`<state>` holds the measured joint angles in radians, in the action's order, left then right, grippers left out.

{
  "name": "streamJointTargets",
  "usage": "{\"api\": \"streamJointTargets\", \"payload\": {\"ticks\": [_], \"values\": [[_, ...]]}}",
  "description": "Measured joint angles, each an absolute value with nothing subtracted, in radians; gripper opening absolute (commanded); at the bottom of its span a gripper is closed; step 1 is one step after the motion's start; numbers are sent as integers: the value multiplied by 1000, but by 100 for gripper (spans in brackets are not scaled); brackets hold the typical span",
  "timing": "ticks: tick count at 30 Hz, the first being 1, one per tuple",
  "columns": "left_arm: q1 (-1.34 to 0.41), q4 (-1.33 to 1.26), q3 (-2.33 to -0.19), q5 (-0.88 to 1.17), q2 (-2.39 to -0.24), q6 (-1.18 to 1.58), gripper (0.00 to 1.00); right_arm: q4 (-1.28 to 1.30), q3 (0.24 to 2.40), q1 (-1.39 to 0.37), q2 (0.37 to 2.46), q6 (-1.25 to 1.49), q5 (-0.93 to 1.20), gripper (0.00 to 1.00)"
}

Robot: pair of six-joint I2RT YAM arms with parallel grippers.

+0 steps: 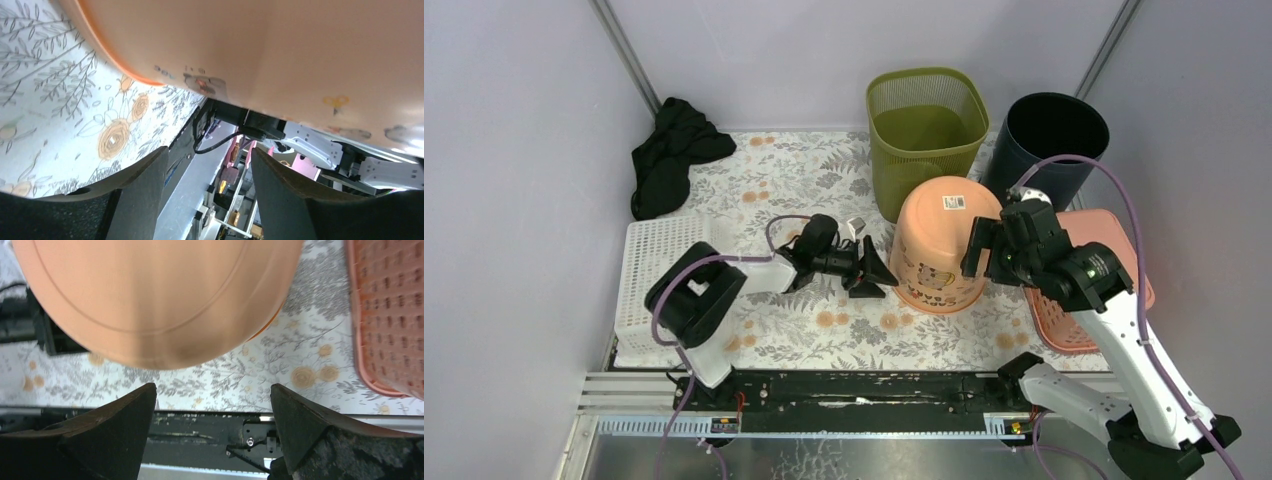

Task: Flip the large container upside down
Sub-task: Move the container to the center of the board.

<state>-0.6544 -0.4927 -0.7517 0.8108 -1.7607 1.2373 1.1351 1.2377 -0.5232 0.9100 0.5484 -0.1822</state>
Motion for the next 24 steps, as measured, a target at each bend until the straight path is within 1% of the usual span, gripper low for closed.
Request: {"api": "streamJointTargets", "payload": {"ticks": [5,8,16,21,24], "values": [[-654,-298,-749,776,-1650,1143,69,1147,1332,-516,955,564,-294,93],[-654,-216,-749,761,-1595,1109,69,1140,1373,-502,981,566,-325,93],[-654,-40,-802,735,-1489,1047,69,1083,1367,-399,1044,550,-303,92],[-654,57,-858,698,-1430,1003,69,1042,1340,-316,1051,517,-251,88],[-654,105,-881,673,-1397,984,69,1005,1312,-300,1050,507,-208,80]]}}
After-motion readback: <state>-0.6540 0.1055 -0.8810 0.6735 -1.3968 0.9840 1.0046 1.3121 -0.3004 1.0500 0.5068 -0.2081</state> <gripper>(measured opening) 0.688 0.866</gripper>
